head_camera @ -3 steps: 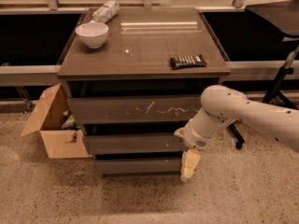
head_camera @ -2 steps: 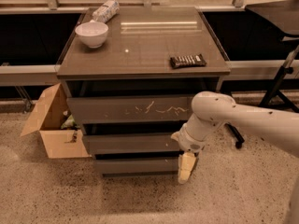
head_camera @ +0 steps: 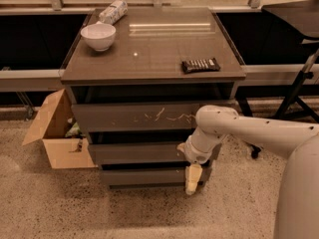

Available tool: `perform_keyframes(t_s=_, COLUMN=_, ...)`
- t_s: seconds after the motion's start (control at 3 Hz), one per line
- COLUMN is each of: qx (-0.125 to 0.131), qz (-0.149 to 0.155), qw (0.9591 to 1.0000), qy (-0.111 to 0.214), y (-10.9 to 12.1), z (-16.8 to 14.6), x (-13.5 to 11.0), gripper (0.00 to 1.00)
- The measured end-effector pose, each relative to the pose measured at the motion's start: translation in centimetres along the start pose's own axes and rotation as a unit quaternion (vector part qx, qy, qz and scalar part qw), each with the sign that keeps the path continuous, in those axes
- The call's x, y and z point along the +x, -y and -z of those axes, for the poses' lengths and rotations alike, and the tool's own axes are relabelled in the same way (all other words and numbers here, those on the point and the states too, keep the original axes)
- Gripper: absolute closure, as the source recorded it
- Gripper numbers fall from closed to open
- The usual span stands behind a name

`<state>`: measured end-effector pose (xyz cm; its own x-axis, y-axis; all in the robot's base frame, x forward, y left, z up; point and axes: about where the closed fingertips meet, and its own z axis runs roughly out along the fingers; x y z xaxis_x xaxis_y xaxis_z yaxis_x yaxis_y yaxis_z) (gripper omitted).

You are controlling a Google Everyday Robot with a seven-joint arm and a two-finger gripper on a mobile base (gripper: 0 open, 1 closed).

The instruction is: Open middle drawer

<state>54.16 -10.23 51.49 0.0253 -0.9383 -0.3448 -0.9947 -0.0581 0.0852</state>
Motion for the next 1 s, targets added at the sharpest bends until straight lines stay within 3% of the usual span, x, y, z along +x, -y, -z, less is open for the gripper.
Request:
perform_keyframes(t_s=0.33, qx=0.018, qz=0.014, qw=0.9997, qy=0.008, y=1.4, z=-1.3, x=0.5, gripper=0.0)
perform_keyframes(t_s=1.0, qx=0.097, qz=0.055, qw=0.9937, qy=0.013, y=6.4, z=-2.5, x=2.4, gripper=0.0)
